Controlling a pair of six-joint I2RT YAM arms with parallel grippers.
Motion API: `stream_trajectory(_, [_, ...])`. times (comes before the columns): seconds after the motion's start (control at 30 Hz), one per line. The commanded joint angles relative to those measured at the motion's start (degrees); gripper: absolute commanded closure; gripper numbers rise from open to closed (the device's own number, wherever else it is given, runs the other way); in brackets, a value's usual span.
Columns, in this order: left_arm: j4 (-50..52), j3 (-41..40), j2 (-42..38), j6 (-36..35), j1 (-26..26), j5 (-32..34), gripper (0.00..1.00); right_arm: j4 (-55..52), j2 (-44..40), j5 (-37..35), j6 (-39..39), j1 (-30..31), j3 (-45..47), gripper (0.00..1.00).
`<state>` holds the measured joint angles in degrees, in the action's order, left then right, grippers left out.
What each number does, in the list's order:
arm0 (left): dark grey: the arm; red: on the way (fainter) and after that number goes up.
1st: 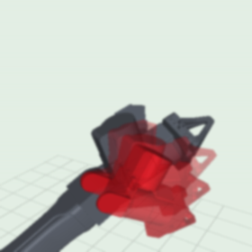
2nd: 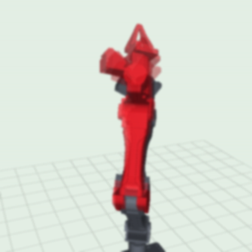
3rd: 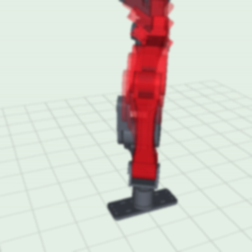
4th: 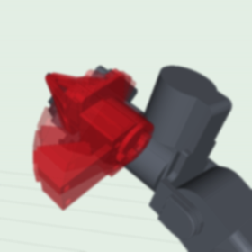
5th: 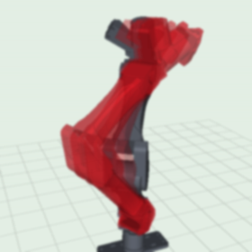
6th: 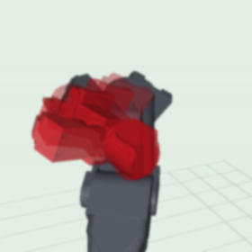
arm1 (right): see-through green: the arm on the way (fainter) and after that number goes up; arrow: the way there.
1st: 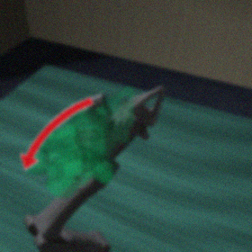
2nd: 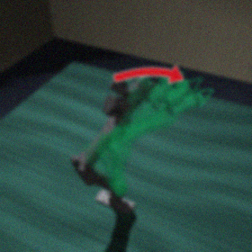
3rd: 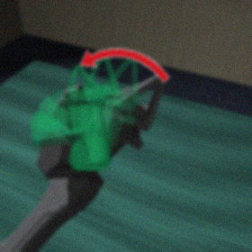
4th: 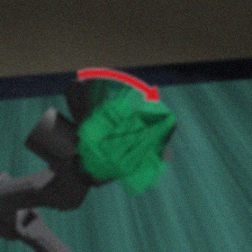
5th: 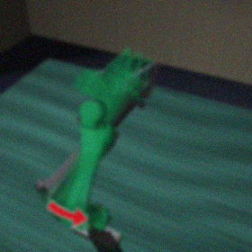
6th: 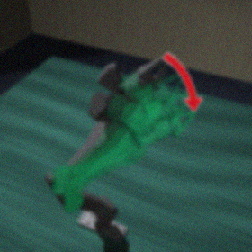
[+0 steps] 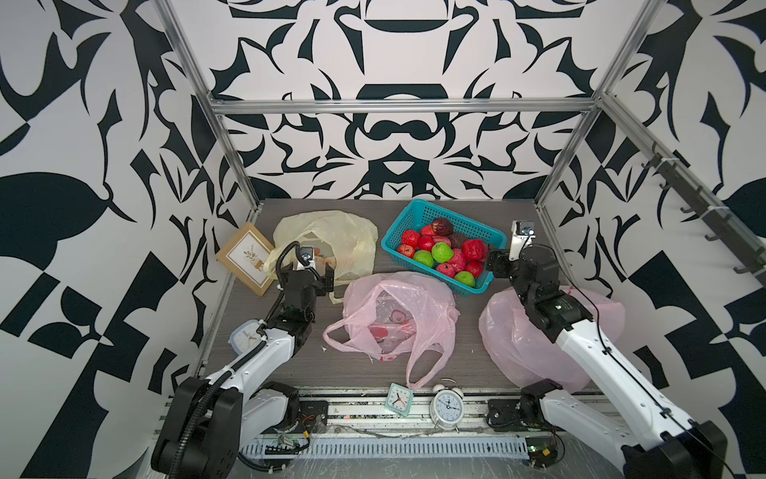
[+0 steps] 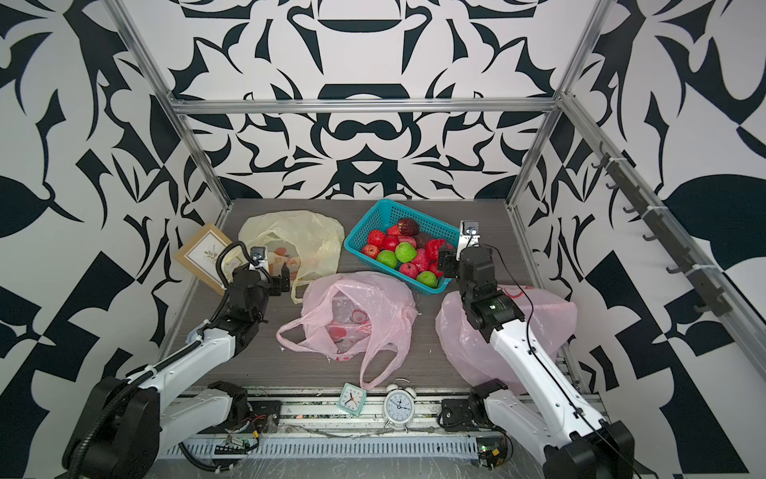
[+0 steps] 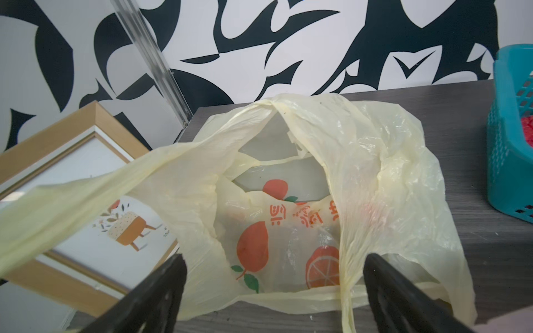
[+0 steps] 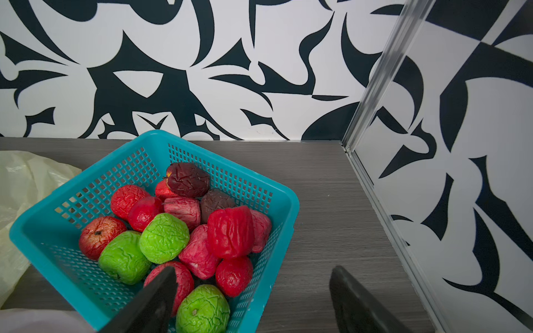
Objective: Untie the knot of a plastic bag & take out the apple
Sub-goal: Reset both arms
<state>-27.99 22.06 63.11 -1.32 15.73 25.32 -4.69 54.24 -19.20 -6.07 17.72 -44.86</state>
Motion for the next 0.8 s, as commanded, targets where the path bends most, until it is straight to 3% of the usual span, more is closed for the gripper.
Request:
stream_trajectory(0.0, [-8.52,-3.83,-0.15,2.41,-3.84,-3.51,0.01,0.28,-0.45,-2.21,0.62,-0.14,-0.02,0.14])
stream_trajectory(0.1, [-17.37,-7.76,3.74,3.12,-7.67,-9.42,0.01,1.36,0.15,-2.33,0.61,-0.14,0.78,0.14])
stream_trajectory(0.17, [-24.72,-9.49,8.33,1.57,-8.03,-10.03,0.01,2.02,0.75,-2.41,0.75,-0.17,0.92,0.14])
stream_trajectory(0.27, [-41.0,-12.24,18.92,-0.59,-8.12,-10.65,0.01,2.23,1.78,-2.41,1.22,-0.16,0.66,0.14])
stream_trajectory(0.37, [-52.42,-13.54,29.37,-2.37,-8.05,-16.68,0.0,3.06,2.19,-3.83,2.61,-0.22,1.24,0.14])
stream_trajectory(0.4, [-52.67,-12.26,30.76,-4.43,-7.71,-17.59,0.01,4.61,2.36,-5.12,3.38,-0.22,2.2,0.12])
stream_trajectory(0.53, [-33.12,-5.53,26.12,-4.38,-8.07,-20.25,0.01,16.72,4.28,-7.86,7.83,-1.68,8.64,0.01])
stream_trajectory(0.63, [-25.84,-1.35,26.48,-1.83,-11.59,-24.09,0.01,26.9,9.03,-7.66,9.21,-4.69,13.16,0.01])
stream_trajectory(0.77, [-26.3,-1.52,26.51,-1.37,-12.3,-25.32,0.01,28.82,15.24,-0.41,2.81,-9.87,14.1,0.01])
